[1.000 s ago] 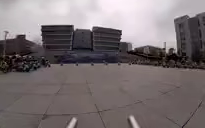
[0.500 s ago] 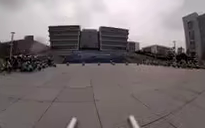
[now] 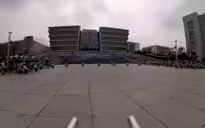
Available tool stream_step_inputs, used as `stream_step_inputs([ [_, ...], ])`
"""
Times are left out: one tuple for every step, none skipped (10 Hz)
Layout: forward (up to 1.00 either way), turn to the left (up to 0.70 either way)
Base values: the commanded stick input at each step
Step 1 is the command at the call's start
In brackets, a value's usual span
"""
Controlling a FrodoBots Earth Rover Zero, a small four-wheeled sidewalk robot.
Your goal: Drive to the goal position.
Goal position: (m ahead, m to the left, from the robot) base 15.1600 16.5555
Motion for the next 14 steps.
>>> stream_step_inputs([
  [1.0,0.0],
  [1.0,0.0],
  [1.0,0.0],
  [1.0,0.0],
  [1.0,0.0],
  [1.0,0.0],
  [1.0,0.0],
  [1.0,0.0],
  [1.0,0.0],
  [1.0,0.0],
  [1.0,0.0],
  [1.0,0.0],
  [1.0,0.0],
  [1.0,0.0],
])
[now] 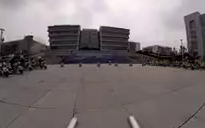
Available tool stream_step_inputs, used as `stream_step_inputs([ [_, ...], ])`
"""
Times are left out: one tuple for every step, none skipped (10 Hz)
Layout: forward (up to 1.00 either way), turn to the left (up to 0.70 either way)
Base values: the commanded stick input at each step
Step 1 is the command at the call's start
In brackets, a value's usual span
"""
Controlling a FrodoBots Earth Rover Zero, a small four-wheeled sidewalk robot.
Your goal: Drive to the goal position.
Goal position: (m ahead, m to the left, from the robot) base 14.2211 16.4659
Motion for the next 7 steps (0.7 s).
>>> stream_step_inputs([
  [1.0,0.0],
  [1.0,0.0],
  [1.0,0.0],
  [1.0,0.0],
  [1.0,0.0],
  [1.0,0.0],
  [1.0,0.0],
])
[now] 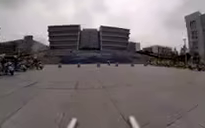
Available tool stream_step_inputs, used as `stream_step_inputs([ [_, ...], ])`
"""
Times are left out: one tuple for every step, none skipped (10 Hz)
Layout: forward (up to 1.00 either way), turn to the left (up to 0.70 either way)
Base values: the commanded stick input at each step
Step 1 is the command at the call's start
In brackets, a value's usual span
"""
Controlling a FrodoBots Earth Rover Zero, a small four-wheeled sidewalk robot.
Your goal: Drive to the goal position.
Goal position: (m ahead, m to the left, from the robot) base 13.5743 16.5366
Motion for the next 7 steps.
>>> stream_step_inputs([
  [1.0,0.0],
  [1.0,0.0],
  [1.0,0.0],
  [1.0,0.0],
  [1.0,0.0],
  [1.0,0.0],
  [1.0,0.0],
])
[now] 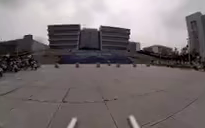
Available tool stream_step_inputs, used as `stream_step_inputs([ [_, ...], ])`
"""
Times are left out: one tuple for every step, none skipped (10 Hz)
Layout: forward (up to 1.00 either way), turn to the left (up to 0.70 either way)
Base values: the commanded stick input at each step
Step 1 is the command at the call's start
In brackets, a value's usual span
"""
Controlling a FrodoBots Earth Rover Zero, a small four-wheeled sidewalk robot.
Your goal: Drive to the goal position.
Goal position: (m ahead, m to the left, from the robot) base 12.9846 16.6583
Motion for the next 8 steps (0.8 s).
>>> stream_step_inputs([
  [1.0,0.0],
  [1.0,0.0],
  [1.0,0.0],
  [1.0,0.0],
  [1.0,0.0],
  [1.0,0.0],
  [1.0,0.0],
  [1.0,0.0],
])
